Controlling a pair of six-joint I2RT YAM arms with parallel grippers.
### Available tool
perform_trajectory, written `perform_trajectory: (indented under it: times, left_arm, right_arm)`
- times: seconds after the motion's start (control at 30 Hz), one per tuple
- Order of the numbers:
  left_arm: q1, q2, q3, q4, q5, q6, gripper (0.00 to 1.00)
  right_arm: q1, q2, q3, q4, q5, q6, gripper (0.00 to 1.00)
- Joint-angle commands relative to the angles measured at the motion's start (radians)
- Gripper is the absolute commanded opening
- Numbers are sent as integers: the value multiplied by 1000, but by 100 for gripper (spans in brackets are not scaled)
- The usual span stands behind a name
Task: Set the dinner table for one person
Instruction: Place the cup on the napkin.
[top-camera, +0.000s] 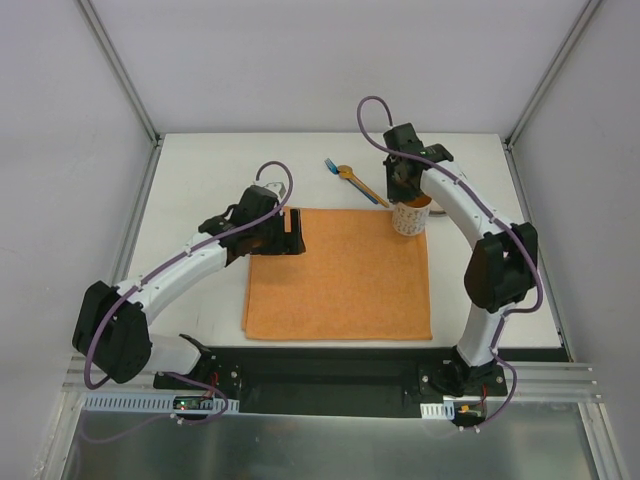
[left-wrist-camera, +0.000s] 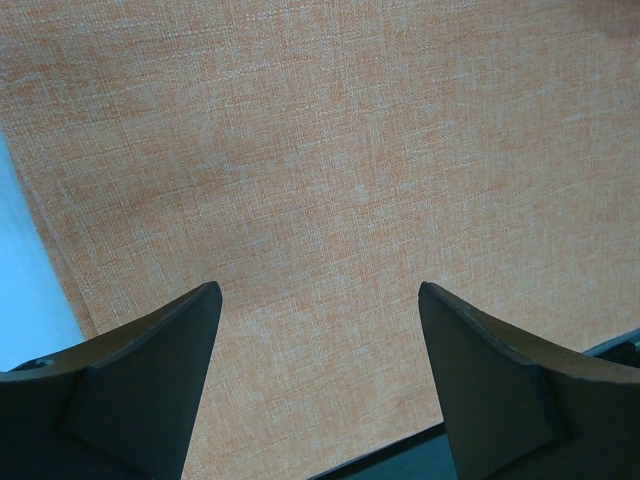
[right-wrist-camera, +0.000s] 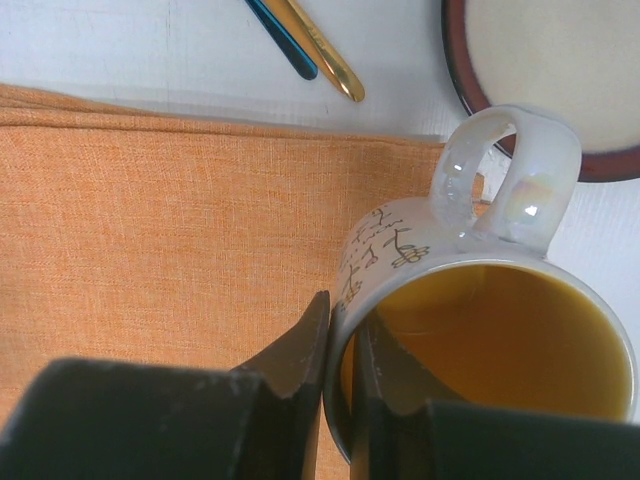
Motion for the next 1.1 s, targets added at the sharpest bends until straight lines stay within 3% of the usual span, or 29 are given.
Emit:
perform_trajectory:
  times: [0.0,0.5,0.83,0.9,1.07]
  left_arm:
    - [-4,-43,-16,12,-21,-17,80]
    - [-6,-18,-10,17,1,-60,80]
    - [-6,11,1,20,19,-50,80]
    - [-4,6,-2,20,19,-46,80]
    - [-6,1,-13,20,19,-40,80]
  right_arm:
    - [15,-15,33,8,46,-8,1]
    - [78,-52,-188,148,-41,49,1]
    - [78,-46,-222,175,-51,40,1]
    - [77,-46,-220,169,-52,38,6]
    - [78,-46,-209,157,-54,38,41]
